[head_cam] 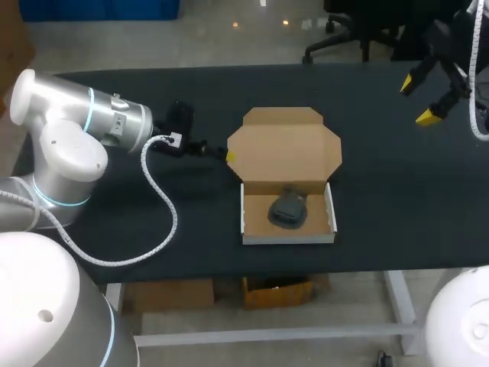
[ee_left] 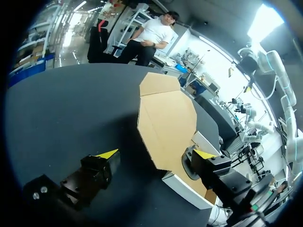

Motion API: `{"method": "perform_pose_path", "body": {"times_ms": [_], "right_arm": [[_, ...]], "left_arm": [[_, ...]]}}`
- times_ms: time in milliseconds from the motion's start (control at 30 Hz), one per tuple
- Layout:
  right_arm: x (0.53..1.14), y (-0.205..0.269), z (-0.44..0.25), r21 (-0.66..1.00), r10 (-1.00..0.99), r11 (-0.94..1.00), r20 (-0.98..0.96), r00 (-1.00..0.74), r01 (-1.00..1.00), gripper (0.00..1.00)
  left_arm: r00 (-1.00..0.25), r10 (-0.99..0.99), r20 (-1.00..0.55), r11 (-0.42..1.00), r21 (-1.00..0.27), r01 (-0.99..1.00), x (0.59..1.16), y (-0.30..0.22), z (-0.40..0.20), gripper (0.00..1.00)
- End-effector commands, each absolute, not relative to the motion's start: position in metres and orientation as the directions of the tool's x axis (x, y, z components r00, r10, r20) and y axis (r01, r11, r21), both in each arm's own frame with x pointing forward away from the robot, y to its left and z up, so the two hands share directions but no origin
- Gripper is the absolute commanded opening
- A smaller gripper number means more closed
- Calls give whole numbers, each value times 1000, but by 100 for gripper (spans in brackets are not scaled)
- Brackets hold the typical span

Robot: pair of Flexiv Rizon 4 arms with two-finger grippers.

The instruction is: Assemble the packaging by folding the flat box into shape, placing the metal phone stand inside, and closing the box properly

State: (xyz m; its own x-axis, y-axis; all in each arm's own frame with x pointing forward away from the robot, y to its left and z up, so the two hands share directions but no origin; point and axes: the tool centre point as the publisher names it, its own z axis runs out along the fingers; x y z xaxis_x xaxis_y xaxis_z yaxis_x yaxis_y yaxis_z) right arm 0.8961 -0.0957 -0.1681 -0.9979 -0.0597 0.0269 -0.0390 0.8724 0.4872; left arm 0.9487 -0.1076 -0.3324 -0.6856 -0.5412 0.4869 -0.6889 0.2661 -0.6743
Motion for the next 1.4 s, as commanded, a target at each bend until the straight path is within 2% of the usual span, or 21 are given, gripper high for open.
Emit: {"method": "perform_pose_path", "body": {"times_ms": [33, 533, 633, 767, 867, 1000, 1133, 1300, 1400], "right_arm": [[902, -93, -166, 483, -71, 874, 40, -997, -43, 100], [914, -84, -163, 451, -101, 890, 53, -993, -67, 100], [917, -81, -164, 432, -108, 899, 62, -992, -70, 100], [920, -79, -165, 413, -111, 908, 69, -991, -73, 100], [922, -77, -165, 403, -116, 912, 69, -991, -78, 100], [925, -74, -164, 393, -120, 916, 65, -991, -85, 100], [928, -71, -165, 387, -127, 917, 64, -990, -93, 100], [933, -68, -165, 378, -125, 921, 66, -990, -91, 100], [935, -66, -164, 372, -125, 923, 64, -990, -93, 100]], "left_arm": [[-696, -505, 510, 258, -680, -686, 959, -109, -341, 100], [-730, -418, 541, 232, -714, -661, 973, -120, -346, 100], [-735, -393, 553, 237, -711, -662, 973, -124, -345, 96], [-742, -381, 551, 250, -711, -657, 973, -129, -344, 77], [-746, -371, 553, 261, -709, -655, 973, -132, -345, 74], [-751, -354, 557, 278, -704, -653, 973, -136, -346, 74], [-754, -345, 559, 290, -700, -652, 973, -140, -347, 63], [-762, -328, 558, 301, -703, -645, 972, -143, -346, 61], [-768, -319, 555, 310, -705, -638, 972, -144, -346, 56]]}}
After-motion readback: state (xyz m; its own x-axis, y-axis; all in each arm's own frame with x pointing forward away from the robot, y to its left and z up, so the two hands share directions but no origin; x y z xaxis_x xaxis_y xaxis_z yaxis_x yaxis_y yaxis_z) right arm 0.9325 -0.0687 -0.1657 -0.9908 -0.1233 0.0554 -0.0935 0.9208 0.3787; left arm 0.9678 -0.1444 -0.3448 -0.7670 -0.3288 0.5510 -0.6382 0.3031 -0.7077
